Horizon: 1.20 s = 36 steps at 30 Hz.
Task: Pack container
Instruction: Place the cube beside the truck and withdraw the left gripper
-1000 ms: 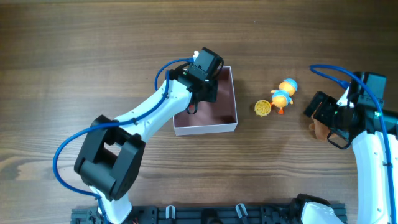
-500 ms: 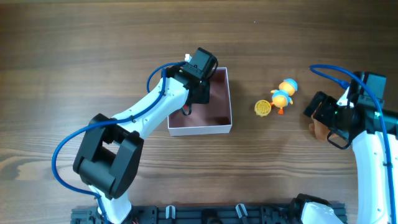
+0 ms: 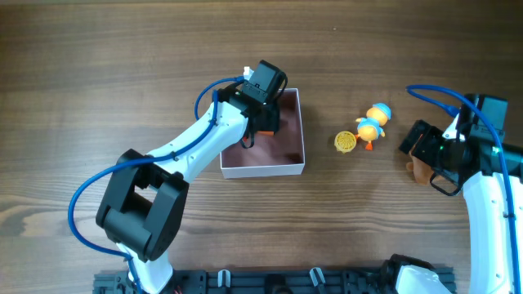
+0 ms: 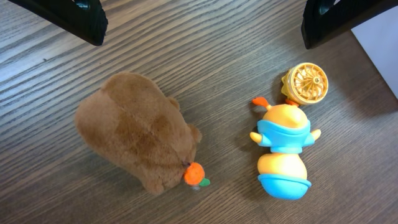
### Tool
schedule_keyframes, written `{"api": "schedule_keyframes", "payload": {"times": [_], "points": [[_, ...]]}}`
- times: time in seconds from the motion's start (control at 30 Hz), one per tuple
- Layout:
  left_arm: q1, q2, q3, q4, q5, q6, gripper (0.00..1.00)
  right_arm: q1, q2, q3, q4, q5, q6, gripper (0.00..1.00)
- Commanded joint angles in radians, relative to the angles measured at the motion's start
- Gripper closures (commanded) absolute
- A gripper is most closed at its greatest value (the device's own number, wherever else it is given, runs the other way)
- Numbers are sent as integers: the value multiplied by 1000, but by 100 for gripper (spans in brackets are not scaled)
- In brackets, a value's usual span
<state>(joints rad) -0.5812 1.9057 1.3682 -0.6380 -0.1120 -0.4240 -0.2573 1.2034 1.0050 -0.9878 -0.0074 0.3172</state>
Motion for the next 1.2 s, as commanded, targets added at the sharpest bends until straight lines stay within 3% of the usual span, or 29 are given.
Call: {"api": "schedule_keyframes", "payload": {"times": [0.0, 0.13, 0.17, 0.23, 0.33, 0.73, 1.17], "points": [[-9, -6, 23, 9, -15, 27, 43, -2, 5, 23, -1, -14, -3, 0], [-74, -48, 98, 23, -14, 111, 40, -2, 5, 23, -1, -14, -3, 0], [-85, -49, 99, 36, -13, 127, 47, -2, 5, 23, -1, -14, -3, 0], [-96, -27, 99, 36, -8, 125, 78, -2, 5, 23, -1, -14, -3, 0], [-96, 7, 98, 33, -8, 125, 90, -2, 5, 23, -1, -14, -3, 0], [-91, 144, 98, 61, -14, 131, 85, -2, 5, 23, -3, -14, -3, 0], [-31, 146, 98, 63, -50, 132, 78, -2, 5, 23, -7, -14, -3, 0]]}}
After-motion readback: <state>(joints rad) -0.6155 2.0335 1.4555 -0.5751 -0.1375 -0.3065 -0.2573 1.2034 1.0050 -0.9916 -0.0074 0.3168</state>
